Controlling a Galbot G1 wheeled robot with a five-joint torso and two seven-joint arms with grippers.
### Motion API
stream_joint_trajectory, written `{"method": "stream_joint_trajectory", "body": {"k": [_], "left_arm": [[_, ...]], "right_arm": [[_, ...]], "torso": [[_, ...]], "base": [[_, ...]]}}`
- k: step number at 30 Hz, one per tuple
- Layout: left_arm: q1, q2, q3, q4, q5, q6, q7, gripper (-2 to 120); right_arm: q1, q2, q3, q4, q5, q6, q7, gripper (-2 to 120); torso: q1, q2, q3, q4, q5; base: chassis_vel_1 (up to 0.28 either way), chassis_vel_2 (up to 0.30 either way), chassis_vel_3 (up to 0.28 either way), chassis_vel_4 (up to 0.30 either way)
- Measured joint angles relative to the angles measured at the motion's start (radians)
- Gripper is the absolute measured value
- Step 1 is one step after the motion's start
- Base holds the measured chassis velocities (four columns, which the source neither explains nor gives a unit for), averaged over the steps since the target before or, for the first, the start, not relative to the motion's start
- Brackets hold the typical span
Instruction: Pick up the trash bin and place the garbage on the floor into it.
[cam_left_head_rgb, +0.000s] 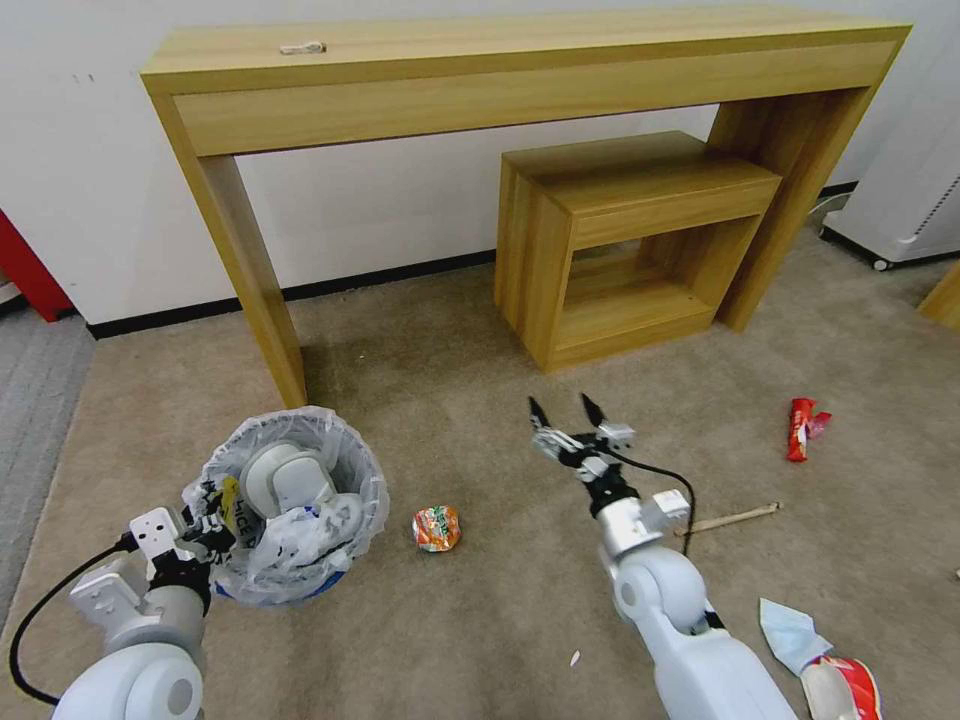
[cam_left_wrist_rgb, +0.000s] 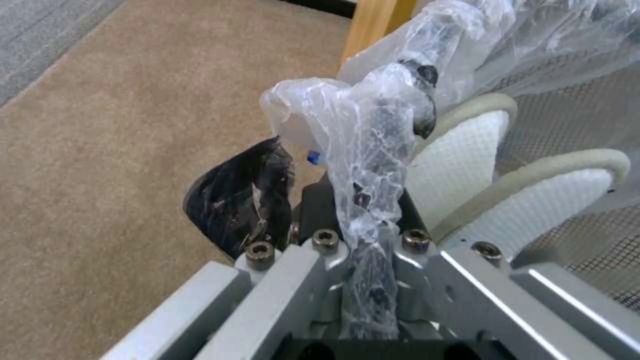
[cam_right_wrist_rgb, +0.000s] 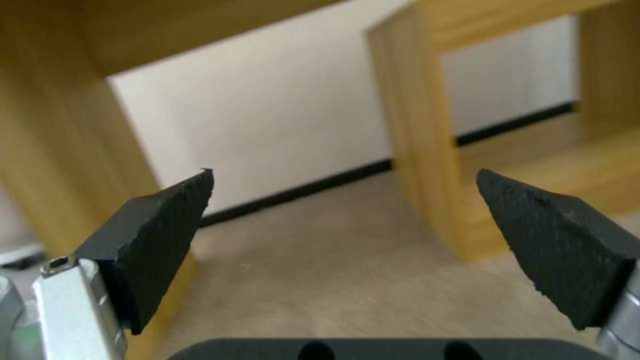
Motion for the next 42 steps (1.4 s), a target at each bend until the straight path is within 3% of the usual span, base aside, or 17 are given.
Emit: {"method": "stream_joint_trajectory", "body": {"k": [12, 22, 25, 33, 38, 42], "left_arm": [[0.002, 0.015, -0.075, 0.035, -0.074, 0.006, -0.012, 1], [0.012, 0.007, -0.103, 0.04, -0.08, 0.002, -0.01, 1], [0.022, -0.001, -0.088, 0.026, -0.057, 0.001, -0.009, 1], [0.03, -0.016, -0.07, 0.002, -0.019, 0.001, -0.008, 1], [0.03, -0.021, -0.065, -0.002, -0.007, 0.001, -0.008, 1], [0.031, -0.027, -0.057, -0.003, 0.005, 0.0, -0.008, 1]], "right_arm": [[-0.045, 0.005, 0.02, -0.01, -0.015, -0.026, 0.085, 100], [0.0, -0.002, -0.053, -0.024, 0.004, -0.263, 0.112, 100], [0.075, 0.018, -0.114, -0.095, 0.031, -0.376, 0.109, 100], [0.203, 0.07, -0.233, -0.261, 0.082, -0.553, 0.112, 100], [0.254, 0.108, -0.267, -0.379, 0.059, -0.573, 0.107, 100], [0.309, 0.188, -0.27, -0.542, 0.003, -0.544, 0.065, 100]], "torso": [[0.0, 0.0, 0.0, 0.0002, -0.0001], [0.0, 0.0, 0.0, 0.0002, -0.0001], [0.0, 0.0, 0.0, 0.0002, -0.0001], [0.0, 0.0, 0.0, 0.0002, -0.0003], [0.0, 0.0, 0.0, 0.0001, -0.0002], [0.0, 0.0, 0.0, 0.0002, -0.0001]], "base": [[0.0, 0.0, 0.0, 0.0], [0.0, 0.0, 0.0, 0.0], [0.0, 0.0, 0.0, 0.0], [0.0, 0.0, 0.0, 0.0], [0.0, 0.0, 0.0, 0.0], [0.0, 0.0, 0.0, 0.0]]}}
